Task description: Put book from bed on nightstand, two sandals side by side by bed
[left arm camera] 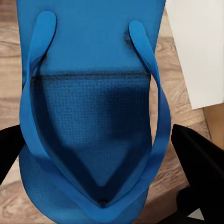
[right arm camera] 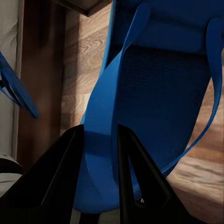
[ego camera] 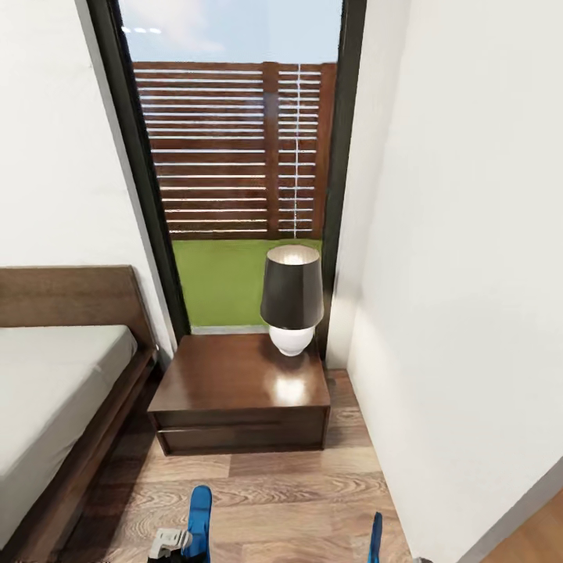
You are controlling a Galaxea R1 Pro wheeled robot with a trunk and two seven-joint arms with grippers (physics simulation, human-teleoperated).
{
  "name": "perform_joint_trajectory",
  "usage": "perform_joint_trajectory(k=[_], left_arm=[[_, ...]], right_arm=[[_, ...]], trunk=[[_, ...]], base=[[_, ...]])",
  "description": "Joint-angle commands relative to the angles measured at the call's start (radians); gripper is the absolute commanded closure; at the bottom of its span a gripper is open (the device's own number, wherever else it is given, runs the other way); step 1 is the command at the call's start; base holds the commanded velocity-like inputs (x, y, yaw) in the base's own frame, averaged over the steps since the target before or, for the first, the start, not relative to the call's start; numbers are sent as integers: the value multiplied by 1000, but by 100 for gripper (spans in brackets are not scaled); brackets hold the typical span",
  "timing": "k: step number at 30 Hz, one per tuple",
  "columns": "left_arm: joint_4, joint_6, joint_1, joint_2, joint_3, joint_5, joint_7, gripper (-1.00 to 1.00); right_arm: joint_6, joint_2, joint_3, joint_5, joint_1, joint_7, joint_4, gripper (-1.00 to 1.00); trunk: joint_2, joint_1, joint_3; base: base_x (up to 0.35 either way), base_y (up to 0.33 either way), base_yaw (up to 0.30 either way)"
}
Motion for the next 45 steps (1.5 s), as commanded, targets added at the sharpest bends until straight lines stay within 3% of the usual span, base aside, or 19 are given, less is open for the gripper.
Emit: perform_joint_trajectory(k=[1, 45], left_arm=[[2, -2, -1, 0, 3, 2, -5, 100], [2, -1, -1, -1, 2, 2, -5, 100]], right_arm=[[2, -1, 7, -10, 0, 4, 0, 100], [3, -1, 7, -10, 0, 4, 0, 100]], trunk=[[0, 0, -1], [0, 0, -1]], base=[[115, 0, 277], [3, -24, 283]])
